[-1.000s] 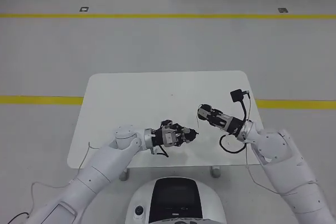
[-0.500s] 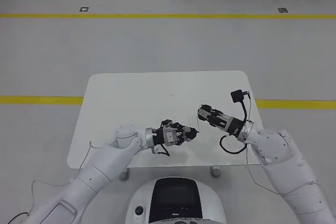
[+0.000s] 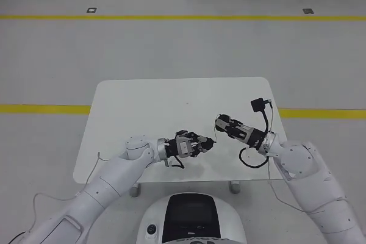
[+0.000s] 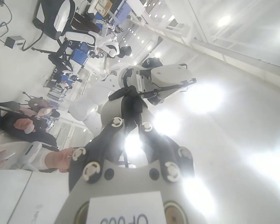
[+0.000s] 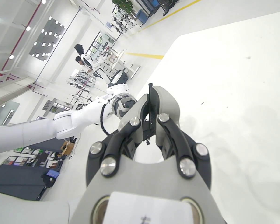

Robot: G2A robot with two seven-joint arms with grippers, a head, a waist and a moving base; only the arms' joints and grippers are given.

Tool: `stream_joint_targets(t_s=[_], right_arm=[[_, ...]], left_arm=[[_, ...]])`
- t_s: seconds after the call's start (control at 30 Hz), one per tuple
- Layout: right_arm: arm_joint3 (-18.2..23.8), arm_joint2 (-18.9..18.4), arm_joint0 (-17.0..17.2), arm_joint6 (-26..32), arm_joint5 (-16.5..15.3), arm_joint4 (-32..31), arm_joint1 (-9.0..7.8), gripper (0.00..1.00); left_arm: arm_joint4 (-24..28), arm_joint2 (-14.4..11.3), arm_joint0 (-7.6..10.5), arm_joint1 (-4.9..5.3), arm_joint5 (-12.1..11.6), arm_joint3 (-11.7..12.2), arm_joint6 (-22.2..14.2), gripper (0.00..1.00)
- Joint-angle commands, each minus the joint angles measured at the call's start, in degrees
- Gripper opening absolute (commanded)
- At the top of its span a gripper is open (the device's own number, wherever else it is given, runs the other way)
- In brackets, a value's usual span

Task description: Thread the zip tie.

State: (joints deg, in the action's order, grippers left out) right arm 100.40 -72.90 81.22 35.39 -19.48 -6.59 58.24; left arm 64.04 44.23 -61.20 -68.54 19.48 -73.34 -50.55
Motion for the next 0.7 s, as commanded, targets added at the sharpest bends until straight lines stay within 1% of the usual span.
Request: stream_joint_targets(t_s=[0.0,0.4,0.67], right_arm=[[0.0,0.08,-0.01,0.0,0.0,-0.05,-0.06,0.0],[-0.14,0.49,-0.16,-0.08,0.0,-0.08,-0.46,0.0],[-0.21,0.81,-0.25,-0.06,0.0,-0.24,-0.71,0.0]], left_arm=[[0.18,-0.2,0.14,0.08,0.0,-0.02,0.18,0.0],[1.24,-1.26,0.81,0.42,0.0,-0.12,0.78,0.0],[1.75,-1.54,1.01,0.54,0.0,-0.22,1.16,0.0]])
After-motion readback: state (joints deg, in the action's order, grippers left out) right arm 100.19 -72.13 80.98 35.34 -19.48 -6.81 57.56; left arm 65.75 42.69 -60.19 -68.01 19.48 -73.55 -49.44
